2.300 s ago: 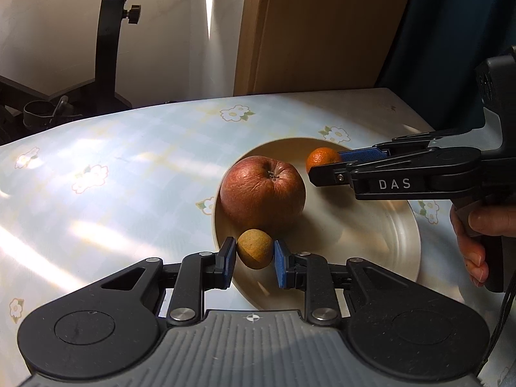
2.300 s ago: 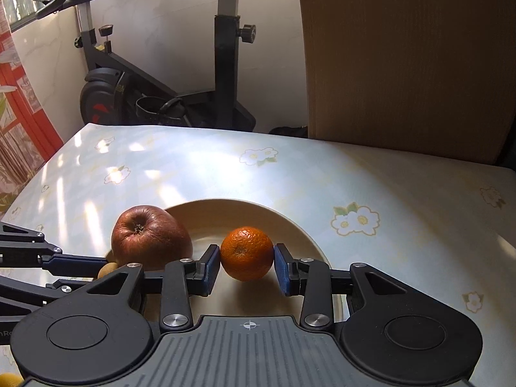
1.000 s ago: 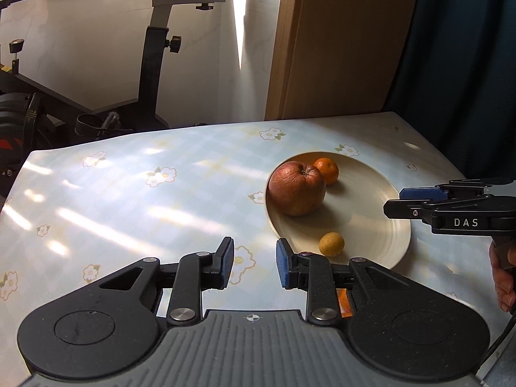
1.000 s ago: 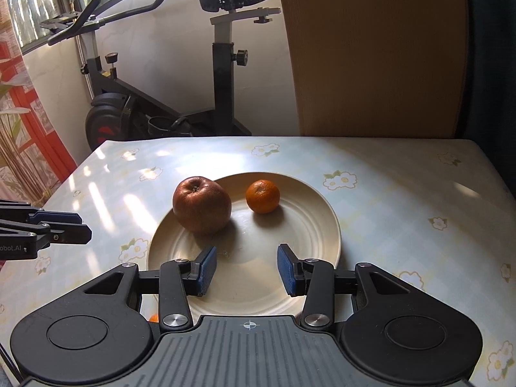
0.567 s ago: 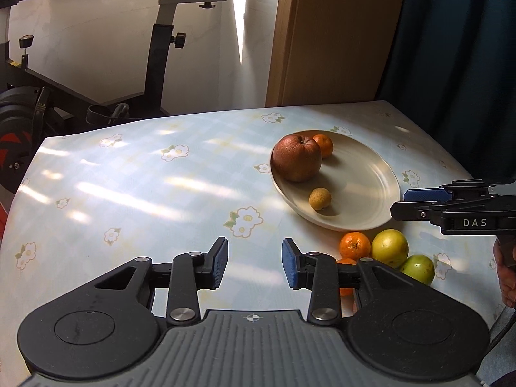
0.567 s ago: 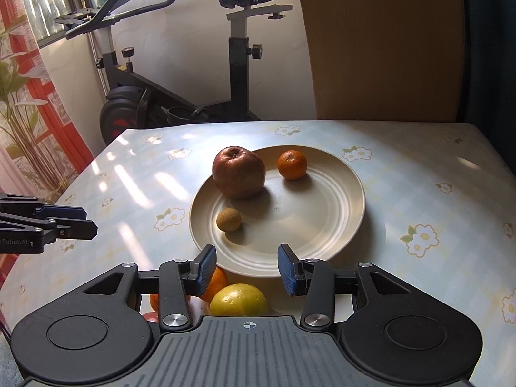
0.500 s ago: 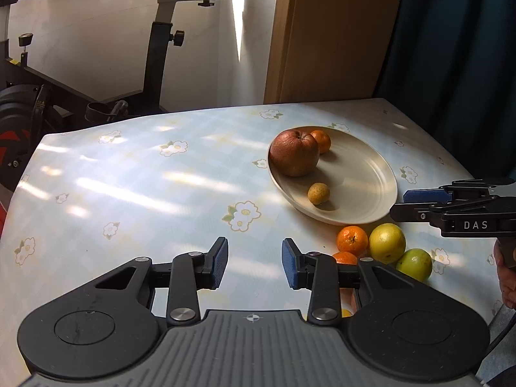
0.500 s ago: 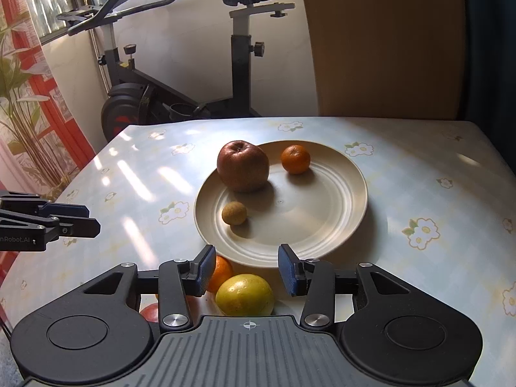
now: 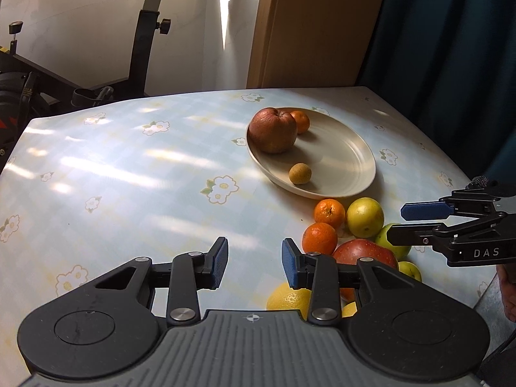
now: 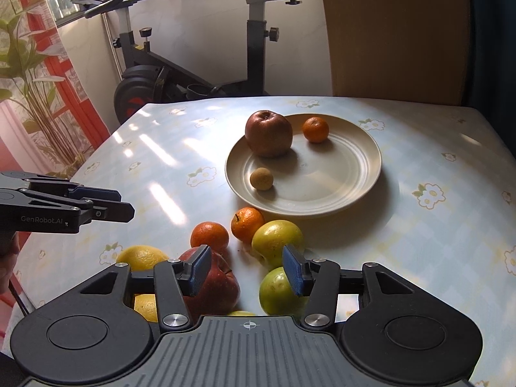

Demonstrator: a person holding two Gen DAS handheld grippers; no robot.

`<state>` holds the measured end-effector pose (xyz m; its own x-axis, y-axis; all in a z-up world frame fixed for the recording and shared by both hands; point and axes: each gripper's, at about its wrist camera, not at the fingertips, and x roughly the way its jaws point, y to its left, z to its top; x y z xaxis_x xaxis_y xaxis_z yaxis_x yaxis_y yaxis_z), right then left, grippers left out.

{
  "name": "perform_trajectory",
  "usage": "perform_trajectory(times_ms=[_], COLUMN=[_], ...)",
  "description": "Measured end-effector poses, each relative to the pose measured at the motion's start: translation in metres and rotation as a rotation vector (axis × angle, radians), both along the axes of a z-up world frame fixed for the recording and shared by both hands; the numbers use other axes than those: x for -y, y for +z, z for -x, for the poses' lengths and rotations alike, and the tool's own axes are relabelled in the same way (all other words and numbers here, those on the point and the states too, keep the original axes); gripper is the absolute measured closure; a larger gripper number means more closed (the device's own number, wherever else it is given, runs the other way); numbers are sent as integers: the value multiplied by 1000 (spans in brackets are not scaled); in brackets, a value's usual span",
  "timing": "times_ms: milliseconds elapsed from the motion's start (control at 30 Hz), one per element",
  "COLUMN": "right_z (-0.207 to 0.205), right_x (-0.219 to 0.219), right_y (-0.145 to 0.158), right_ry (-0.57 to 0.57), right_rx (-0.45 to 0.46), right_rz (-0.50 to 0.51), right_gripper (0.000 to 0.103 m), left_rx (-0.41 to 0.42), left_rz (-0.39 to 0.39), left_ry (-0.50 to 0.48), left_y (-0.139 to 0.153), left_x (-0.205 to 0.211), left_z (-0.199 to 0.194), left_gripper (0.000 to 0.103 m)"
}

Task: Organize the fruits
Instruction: 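Move both grippers back toward the remaining fruit pile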

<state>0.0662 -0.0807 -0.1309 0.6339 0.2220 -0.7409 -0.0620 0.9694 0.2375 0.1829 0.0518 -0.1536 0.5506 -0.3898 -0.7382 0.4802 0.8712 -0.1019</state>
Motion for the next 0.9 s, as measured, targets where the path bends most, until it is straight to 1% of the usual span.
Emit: perform_trajectory(times_ms=[33,267,567,900], right_z=[1,1,-4,-11], right_x=[-2,-19,-15,-13], right_y=[0,-8,-16,-25], right_ry=[7,48,37,33], right_rx=[-6,-47,-87,-139], right_rz=[-6,-3,-61,-120], right_gripper=[53,53,46,44], left_rx=[-2,-10,-19,-25], left_rz=[2,12,24,29], left_ry=[-3,-13,-10,-16], left_y=[0,-3,-5,-7], left_x=[0,-2,-7,-7], left_z=[0,7,8,8], left_gripper=[65,65,65,65])
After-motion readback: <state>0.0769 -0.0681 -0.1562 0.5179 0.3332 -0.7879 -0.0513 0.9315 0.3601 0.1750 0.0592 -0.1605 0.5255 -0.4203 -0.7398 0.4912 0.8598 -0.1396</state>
